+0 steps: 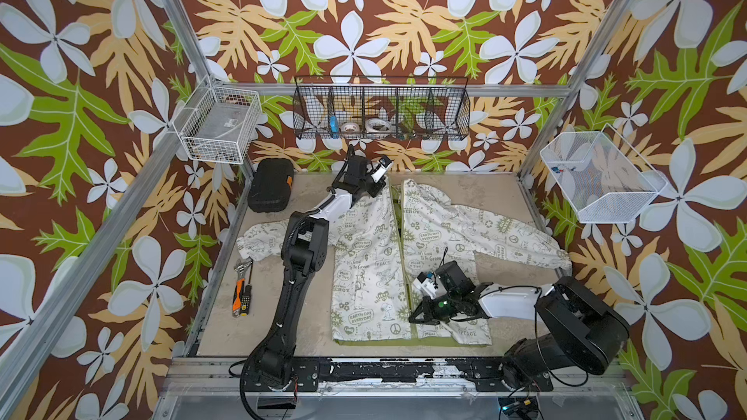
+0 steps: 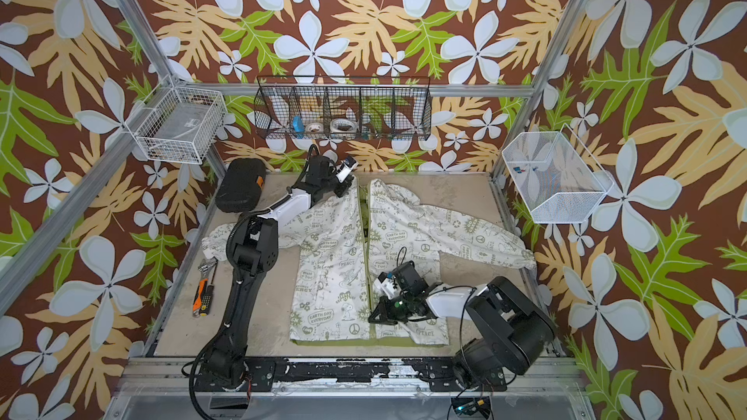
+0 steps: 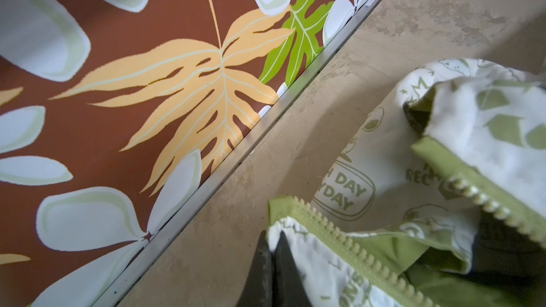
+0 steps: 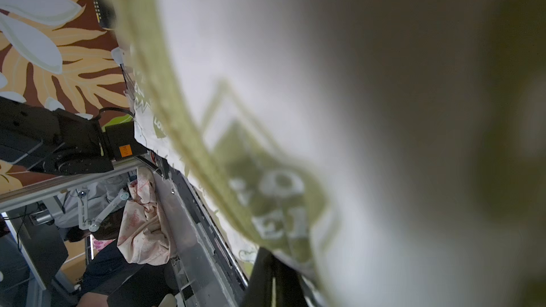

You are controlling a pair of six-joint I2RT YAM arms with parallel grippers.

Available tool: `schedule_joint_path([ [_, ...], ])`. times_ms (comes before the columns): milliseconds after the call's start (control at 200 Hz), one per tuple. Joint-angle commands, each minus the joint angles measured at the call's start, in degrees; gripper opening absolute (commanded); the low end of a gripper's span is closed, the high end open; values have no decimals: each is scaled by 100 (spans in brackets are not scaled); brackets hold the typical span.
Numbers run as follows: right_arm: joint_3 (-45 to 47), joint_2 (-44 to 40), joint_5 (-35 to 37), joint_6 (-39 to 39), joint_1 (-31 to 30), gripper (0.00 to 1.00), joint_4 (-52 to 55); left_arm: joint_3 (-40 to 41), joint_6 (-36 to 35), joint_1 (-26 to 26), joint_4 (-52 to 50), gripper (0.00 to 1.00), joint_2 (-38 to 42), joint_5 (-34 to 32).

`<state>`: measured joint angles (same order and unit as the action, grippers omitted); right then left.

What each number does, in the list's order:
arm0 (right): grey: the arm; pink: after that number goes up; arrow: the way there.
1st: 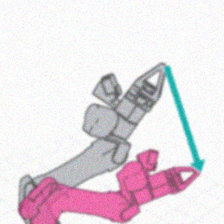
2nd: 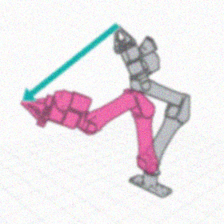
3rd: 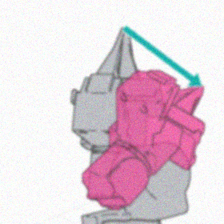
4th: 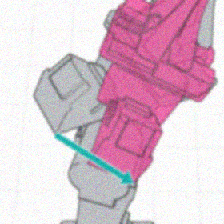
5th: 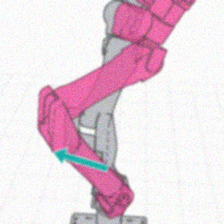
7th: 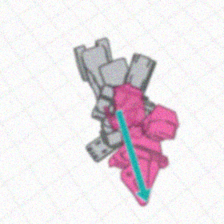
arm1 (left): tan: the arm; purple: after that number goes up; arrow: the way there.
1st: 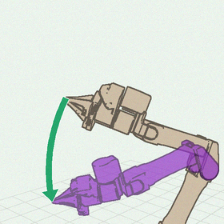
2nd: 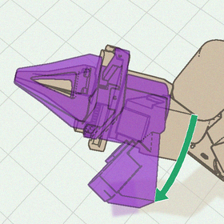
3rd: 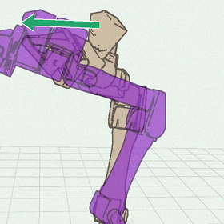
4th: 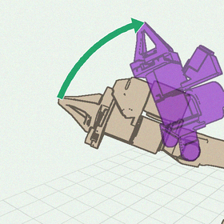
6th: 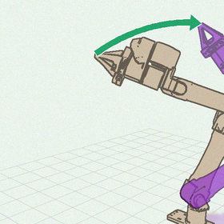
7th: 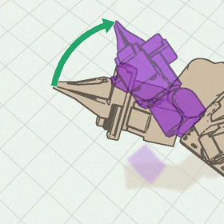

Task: Unzip the jacket
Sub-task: Unzip the zipper on the jacket.

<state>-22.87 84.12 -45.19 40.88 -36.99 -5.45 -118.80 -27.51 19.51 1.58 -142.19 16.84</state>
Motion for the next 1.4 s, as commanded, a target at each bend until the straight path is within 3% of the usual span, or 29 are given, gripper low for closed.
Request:
schedule_joint_path([
  [0, 206, -247, 19, 235, -192, 0, 211, 85, 174, -26, 365, 0, 11, -150],
  [385, 745, -1354, -55, 422, -391, 0, 660, 249, 106, -11, 375, 0, 58, -208],
  [786, 829, -1327, -15, 244, -519, 0, 1144, 355, 48, -17, 400, 0, 75, -266],
  [1236, 846, -1839, 110, 45, -533, 0, 2012, 371, 2, -17, 373, 0, 65, -197],
  [1396, 279, -1729, 404, -189, -354, 0, 2058, 366, -22, -17, 376, 0, 92, -22],
])
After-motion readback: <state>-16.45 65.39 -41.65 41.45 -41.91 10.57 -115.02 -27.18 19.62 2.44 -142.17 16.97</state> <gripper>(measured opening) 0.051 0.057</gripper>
